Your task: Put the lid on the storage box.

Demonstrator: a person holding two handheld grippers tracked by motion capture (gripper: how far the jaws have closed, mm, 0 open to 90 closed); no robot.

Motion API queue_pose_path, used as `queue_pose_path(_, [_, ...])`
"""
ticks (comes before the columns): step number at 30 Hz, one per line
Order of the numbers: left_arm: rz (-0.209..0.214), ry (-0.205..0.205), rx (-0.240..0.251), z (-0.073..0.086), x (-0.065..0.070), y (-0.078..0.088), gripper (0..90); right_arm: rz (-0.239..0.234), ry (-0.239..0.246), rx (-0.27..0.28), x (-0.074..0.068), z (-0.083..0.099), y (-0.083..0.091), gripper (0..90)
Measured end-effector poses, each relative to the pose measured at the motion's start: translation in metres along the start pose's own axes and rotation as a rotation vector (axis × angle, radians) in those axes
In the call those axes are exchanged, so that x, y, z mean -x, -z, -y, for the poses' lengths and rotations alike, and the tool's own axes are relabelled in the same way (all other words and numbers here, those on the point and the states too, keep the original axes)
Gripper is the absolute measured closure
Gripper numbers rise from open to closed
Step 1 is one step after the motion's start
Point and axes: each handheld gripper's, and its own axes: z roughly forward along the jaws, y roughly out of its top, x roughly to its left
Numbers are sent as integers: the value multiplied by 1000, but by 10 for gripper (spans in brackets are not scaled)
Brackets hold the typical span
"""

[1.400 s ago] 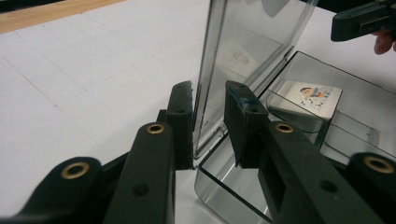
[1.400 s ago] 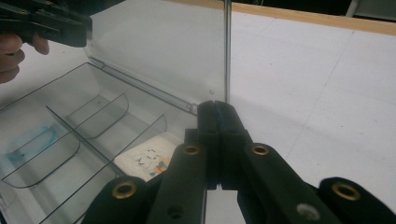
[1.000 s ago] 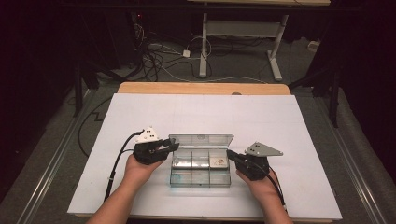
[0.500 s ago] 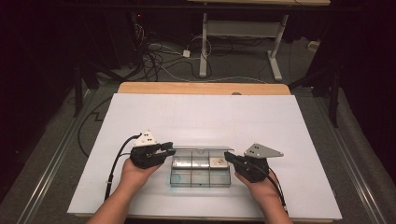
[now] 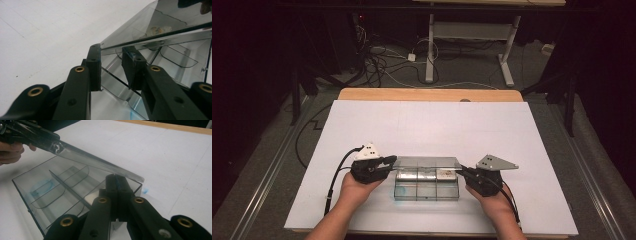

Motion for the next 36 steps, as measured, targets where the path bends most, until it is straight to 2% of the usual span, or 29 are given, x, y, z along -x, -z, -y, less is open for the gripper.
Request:
queue_pose_path(8, [-1, 12, -4, 4, 2, 2, 674, -1, -1, -4, 0, 1, 0, 900])
queue_pose_path(11, [-2, 24, -9, 8, 3, 8, 673, -3, -2, -6, 0, 2, 0, 900])
queue_pose_path(17, [52, 67, -23, 23, 10, 22, 654, -4, 0, -14, 0, 3, 0, 900])
queue_pose_path(19, [80, 65, -22, 23, 15, 23, 671, -3, 0, -16, -1, 4, 0, 900])
queue_pose_path(22, [127, 61, -12, 19, 22, 20, 804, -2, 3, -22, -1, 4, 0, 900])
queue_pose_path(24, [138, 57, -11, 18, 25, 19, 866, -1, 5, -26, -2, 5, 1, 900])
queue_pose_path(30, [145, 39, -3, 18, 29, 17, 876, 2, 2, -36, -3, 8, 4, 900])
queue_pose_path(36, [132, 17, -9, 19, 33, 17, 875, 12, 9, -50, -5, 12, 8, 899])
